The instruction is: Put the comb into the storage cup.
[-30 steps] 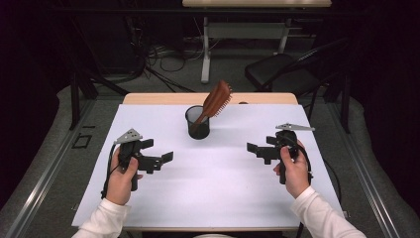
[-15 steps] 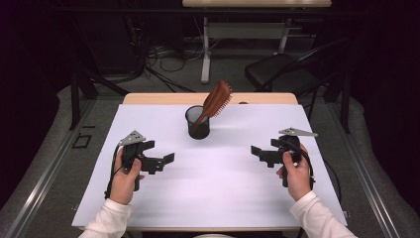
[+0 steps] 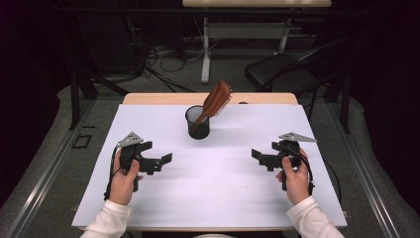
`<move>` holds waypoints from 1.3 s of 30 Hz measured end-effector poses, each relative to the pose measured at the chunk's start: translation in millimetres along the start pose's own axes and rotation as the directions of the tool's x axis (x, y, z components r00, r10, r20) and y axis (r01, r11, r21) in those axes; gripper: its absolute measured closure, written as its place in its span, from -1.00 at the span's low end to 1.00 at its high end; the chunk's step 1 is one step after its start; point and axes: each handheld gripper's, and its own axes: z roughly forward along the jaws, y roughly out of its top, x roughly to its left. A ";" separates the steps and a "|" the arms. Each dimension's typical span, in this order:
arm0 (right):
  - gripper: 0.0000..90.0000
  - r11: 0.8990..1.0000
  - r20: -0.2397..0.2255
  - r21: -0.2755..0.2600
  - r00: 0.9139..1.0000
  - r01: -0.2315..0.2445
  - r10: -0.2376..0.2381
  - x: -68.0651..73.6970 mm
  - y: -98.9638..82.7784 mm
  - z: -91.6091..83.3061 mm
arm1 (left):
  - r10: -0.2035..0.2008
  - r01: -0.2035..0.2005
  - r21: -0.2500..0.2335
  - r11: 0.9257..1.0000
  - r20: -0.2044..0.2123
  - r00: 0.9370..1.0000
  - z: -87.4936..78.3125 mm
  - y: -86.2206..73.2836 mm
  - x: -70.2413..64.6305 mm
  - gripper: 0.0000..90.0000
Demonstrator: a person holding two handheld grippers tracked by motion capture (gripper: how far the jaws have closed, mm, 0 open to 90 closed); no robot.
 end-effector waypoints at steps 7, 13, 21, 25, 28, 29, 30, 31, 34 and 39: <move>-0.85 1.000 0.013 0.001 1.000 -0.018 0.017 -5.0 -9.7 2.0 | -0.004 0.004 -0.015 1.000 -0.012 1.000 -0.4 -2.7 3.2 -0.99; -0.84 0.999 0.020 -0.023 0.999 -0.040 0.040 -10.9 -13.8 0.5 | 0.010 -0.010 -0.022 1.000 -0.026 1.000 0.2 -6.3 5.3 -0.99; -0.84 0.998 0.028 -0.037 0.998 -0.055 0.056 -15.5 -17.1 0.3 | 0.003 -0.003 -0.020 1.000 -0.040 0.999 0.9 -10.9 8.6 -0.99; -0.83 0.997 0.028 -0.043 0.998 -0.059 0.060 -16.4 -17.8 0.4 | 0.008 -0.009 -0.022 1.000 -0.046 0.999 1.9 -12.4 9.4 -0.99; -0.83 0.998 0.030 -0.042 0.998 -0.055 0.056 -16.7 -18.6 0.6 | 0.009 -0.010 -0.020 1.000 -0.048 0.999 2.4 -13.2 9.8 -0.99; -0.83 0.998 0.030 -0.043 0.998 -0.055 0.056 -16.7 -19.0 1.0 | 0.008 -0.009 -0.020 1.000 -0.050 0.999 2.5 -13.5 9.9 -0.99; -0.83 0.997 0.030 -0.044 0.998 -0.059 0.060 -16.8 -19.5 1.2 | 0.006 -0.007 -0.023 1.000 -0.051 0.999 2.5 -13.8 10.0 -0.99; -0.83 0.997 0.028 -0.042 0.998 -0.063 0.064 -17.1 -20.2 1.2 | 0.006 -0.007 -0.025 1.000 -0.051 0.999 2.4 -14.0 10.3 -0.99; -0.82 0.997 0.033 -0.038 0.997 -0.062 0.063 -18.4 -21.9 2.1 | 0.007 -0.009 -0.025 1.000 -0.055 0.998 1.6 -14.4 11.2 -0.99; -0.81 0.997 0.034 -0.035 0.997 -0.067 0.069 -19.1 -22.9 2.5 | 0.003 -0.005 -0.022 1.000 -0.054 0.999 2.2 -15.7 11.9 -0.99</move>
